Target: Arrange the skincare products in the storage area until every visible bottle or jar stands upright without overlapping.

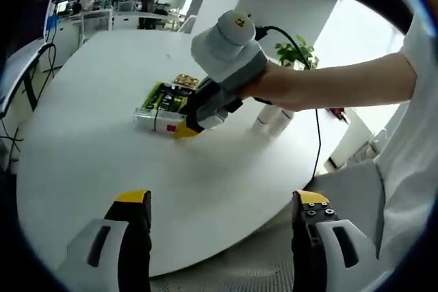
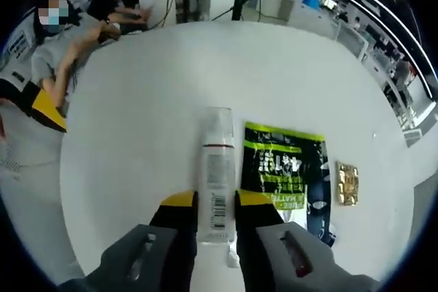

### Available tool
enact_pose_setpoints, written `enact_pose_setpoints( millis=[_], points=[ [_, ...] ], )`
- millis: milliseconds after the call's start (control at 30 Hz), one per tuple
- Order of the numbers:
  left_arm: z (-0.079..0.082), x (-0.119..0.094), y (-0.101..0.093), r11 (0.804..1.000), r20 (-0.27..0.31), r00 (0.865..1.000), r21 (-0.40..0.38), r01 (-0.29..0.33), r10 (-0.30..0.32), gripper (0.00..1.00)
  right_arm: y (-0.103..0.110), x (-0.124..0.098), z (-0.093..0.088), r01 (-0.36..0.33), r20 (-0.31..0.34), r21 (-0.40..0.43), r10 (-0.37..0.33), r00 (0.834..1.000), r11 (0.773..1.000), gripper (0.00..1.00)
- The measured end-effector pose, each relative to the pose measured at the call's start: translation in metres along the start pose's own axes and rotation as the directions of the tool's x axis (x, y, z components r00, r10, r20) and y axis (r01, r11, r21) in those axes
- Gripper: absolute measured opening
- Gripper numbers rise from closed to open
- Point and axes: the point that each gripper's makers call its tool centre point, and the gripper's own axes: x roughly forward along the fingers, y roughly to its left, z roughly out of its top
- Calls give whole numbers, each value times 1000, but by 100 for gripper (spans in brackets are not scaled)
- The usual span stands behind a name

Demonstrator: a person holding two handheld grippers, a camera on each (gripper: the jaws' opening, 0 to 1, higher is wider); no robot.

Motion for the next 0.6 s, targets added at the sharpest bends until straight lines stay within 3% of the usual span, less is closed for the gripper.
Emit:
enact_pose_setpoints(
  millis=[167,267,600],
  points=[
    [4,-1,-2,1000,22,1000,-19,15,-15,78,1,-4,5,-14,30,17,13,999,1000,20],
    [5,-3,-2,1000,19,1000,-14,12,-11,78,8,-14,11,-36,64,57,33,997,998,20],
    [12,-8,-11,999,43,998,-25,36,-35,79,31,-50,23,-74,147,78,62,987,994,19]
  ],
)
